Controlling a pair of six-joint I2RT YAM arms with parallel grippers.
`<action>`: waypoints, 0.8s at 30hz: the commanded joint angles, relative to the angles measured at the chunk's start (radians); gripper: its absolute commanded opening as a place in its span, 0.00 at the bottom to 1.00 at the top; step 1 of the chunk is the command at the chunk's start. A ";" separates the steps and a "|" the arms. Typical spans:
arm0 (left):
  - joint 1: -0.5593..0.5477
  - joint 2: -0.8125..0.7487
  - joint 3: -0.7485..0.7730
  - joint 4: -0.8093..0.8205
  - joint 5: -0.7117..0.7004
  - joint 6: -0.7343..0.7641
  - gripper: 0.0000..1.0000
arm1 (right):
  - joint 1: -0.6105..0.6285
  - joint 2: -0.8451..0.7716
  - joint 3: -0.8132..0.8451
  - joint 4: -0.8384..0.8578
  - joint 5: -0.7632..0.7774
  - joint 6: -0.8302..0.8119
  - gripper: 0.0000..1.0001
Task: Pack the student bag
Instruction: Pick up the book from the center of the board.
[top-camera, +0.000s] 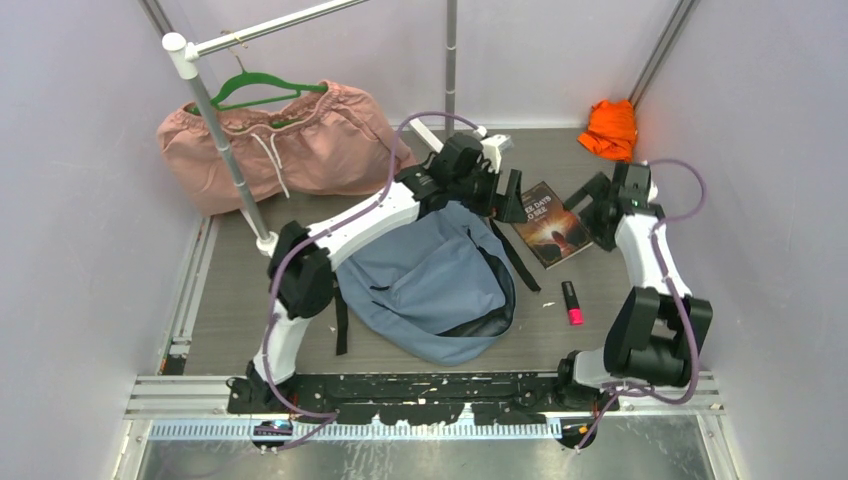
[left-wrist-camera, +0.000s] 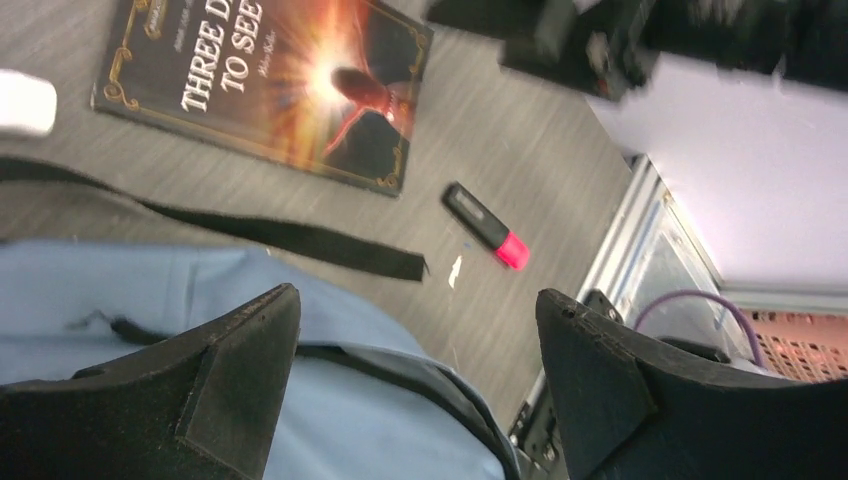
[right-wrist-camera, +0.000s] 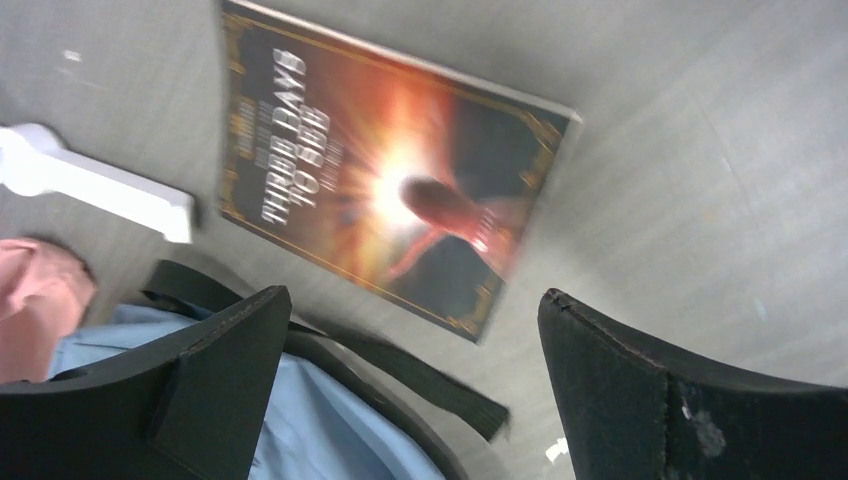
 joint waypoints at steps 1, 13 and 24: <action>0.020 0.122 0.191 -0.017 -0.001 0.049 0.88 | -0.035 -0.145 -0.206 0.081 -0.021 0.105 1.00; 0.056 0.502 0.609 0.027 0.026 0.039 0.88 | -0.059 -0.282 -0.298 0.041 0.017 0.133 1.00; 0.048 0.639 0.679 0.171 -0.061 0.124 0.87 | -0.079 -0.310 -0.324 0.039 -0.019 0.143 1.00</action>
